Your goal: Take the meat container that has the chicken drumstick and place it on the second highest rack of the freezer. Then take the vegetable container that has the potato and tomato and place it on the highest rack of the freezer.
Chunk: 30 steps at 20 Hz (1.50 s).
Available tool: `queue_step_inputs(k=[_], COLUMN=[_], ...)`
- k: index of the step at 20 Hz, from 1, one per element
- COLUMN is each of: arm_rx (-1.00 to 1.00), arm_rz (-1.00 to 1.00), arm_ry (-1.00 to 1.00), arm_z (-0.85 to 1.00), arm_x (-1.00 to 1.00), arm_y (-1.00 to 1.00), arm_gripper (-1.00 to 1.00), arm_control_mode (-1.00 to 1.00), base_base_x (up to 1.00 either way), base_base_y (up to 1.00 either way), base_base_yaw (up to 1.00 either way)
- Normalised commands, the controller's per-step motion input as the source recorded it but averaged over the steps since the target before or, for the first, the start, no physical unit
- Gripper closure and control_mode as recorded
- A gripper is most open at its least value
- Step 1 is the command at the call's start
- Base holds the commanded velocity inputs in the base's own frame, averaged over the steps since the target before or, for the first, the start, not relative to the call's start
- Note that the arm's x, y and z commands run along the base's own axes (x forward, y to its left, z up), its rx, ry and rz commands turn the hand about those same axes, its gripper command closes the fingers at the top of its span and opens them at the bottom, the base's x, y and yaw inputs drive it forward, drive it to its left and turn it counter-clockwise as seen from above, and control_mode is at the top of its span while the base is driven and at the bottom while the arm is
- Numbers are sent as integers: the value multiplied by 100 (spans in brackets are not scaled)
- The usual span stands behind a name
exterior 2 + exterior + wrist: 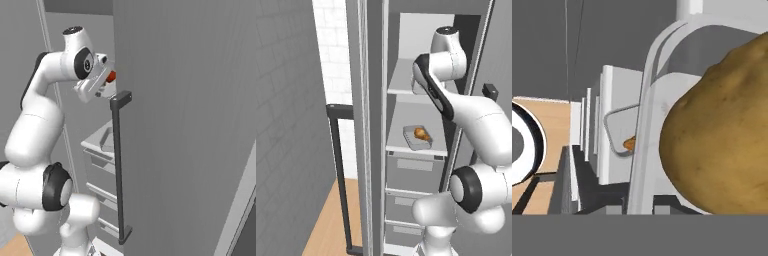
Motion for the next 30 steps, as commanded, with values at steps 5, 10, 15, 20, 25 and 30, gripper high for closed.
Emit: queue_step_inputs(k=[5,10,15,20,25,30], arm_rx=[-1,-4,-3,-2,0,-2], arm_rz=[0,0,-2,-1,2,8], arm_ry=[0,0,-5,-12,-24,-17], arm_z=[-25,-36,-5,-12,0,-10], arm_x=[100,100,74,-6,-93,-100], arm_y=[-16,-17,-22,0,10,37], arm_gripper=[100,100,-100,-100,-100,-100], arm_control_mode=[-100,-100,-100,-100,-100,-100], base_base_x=[0,0,0,0,0,0], base_base_y=[0,0,0,0,0,0], base_base_yaw=[0,0,0,0,0,0])
